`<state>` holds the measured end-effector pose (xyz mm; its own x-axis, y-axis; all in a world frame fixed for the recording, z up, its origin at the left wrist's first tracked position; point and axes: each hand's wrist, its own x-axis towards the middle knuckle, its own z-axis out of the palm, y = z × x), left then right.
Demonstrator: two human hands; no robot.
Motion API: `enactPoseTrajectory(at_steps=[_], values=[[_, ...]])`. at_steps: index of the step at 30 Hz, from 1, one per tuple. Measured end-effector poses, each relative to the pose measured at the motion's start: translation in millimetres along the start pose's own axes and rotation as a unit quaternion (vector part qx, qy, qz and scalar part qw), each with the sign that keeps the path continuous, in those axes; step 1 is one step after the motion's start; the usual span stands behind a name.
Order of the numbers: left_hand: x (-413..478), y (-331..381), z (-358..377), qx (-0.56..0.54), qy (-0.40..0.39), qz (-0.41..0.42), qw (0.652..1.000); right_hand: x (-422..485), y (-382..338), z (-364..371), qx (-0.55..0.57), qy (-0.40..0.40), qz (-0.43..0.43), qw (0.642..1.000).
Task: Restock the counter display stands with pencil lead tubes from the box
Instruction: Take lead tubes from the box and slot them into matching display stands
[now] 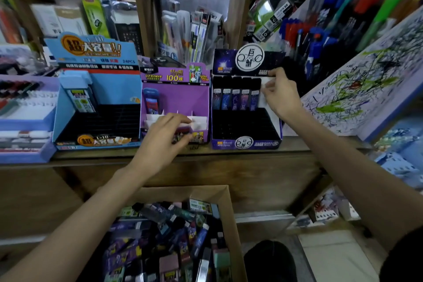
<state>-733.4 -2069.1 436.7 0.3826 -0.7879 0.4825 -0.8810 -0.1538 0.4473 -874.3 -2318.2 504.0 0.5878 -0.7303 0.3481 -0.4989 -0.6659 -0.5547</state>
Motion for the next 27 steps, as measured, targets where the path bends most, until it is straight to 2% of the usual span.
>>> enactPoseTrajectory(at_steps=[2,5,7,10,13,18,21,24,27], values=[[-17.2,4.2,-8.6,-0.035,-0.014,0.006,0.999,-17.7,-4.3,-3.9,-0.015,-0.008,-0.038,0.999],[-51.0,2.7,-13.7,-0.074,-0.082,-0.002,0.994,-57.5,-13.8,-7.5,0.044,-0.062,-0.093,0.993],[-79.7,-4.4,-8.9,-0.070,-0.127,-0.035,0.989,-91.0,-17.7,-0.9,0.086,-0.137,-0.106,0.981],[-127.0,-21.7,9.2,-0.074,-0.203,-0.130,0.968,-138.7,-12.8,26.6,0.078,-0.255,-0.109,0.958],[-175.7,-43.3,31.9,-0.082,-0.250,-0.199,0.944,-177.9,4.5,68.7,0.063,-0.356,-0.076,0.929],[-237.0,-75.4,55.6,-0.090,-0.256,-0.302,0.914,-240.6,35.1,145.9,0.086,-0.460,0.053,0.882],[-255.3,-90.3,69.0,-0.084,-0.252,-0.338,0.903,-268.9,44.6,187.1,0.020,-0.448,0.087,0.890],[-260.0,-96.0,80.8,-0.091,-0.233,-0.396,0.883,-276.7,46.3,213.5,-0.035,-0.339,0.153,0.928],[-256.4,-93.1,91.2,-0.114,-0.219,-0.421,0.873,-270.8,46.5,227.7,-0.021,-0.285,0.199,0.938]])
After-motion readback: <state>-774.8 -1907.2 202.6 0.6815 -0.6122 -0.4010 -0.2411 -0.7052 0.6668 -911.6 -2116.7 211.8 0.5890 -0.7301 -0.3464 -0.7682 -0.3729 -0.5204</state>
